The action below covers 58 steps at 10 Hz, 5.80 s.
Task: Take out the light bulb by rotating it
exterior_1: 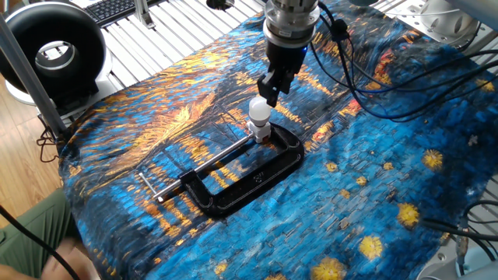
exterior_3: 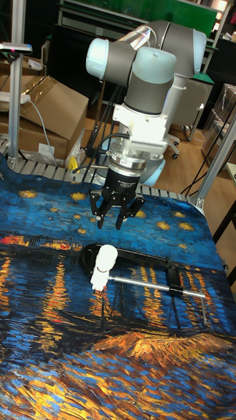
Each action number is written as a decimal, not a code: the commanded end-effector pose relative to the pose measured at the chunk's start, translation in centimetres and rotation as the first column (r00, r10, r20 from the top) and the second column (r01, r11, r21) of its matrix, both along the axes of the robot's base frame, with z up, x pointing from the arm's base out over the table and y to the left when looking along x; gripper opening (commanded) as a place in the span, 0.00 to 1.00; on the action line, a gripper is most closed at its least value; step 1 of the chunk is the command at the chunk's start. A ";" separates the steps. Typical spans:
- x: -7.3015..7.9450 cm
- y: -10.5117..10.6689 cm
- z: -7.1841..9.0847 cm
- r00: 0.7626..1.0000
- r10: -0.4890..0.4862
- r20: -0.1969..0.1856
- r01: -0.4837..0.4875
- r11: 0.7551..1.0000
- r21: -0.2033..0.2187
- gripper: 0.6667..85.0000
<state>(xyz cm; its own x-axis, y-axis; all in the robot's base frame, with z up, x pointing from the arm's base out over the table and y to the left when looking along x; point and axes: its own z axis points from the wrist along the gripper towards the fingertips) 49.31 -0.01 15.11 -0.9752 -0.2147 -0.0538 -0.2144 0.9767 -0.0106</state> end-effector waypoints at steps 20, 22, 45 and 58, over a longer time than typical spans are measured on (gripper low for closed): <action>1.1 2.0 -2.1 0.999 0.030 0.038 -0.032 0.999 0.044 0.60; 0.7 1.7 -2.4 0.999 0.026 0.033 -0.027 0.999 0.038 0.61; 1.3 1.5 -5.3 0.997 0.065 0.041 -0.065 0.998 0.008 0.60; 0.8 2.0 -5.6 1.000 0.013 0.023 -0.013 1.000 0.023 0.57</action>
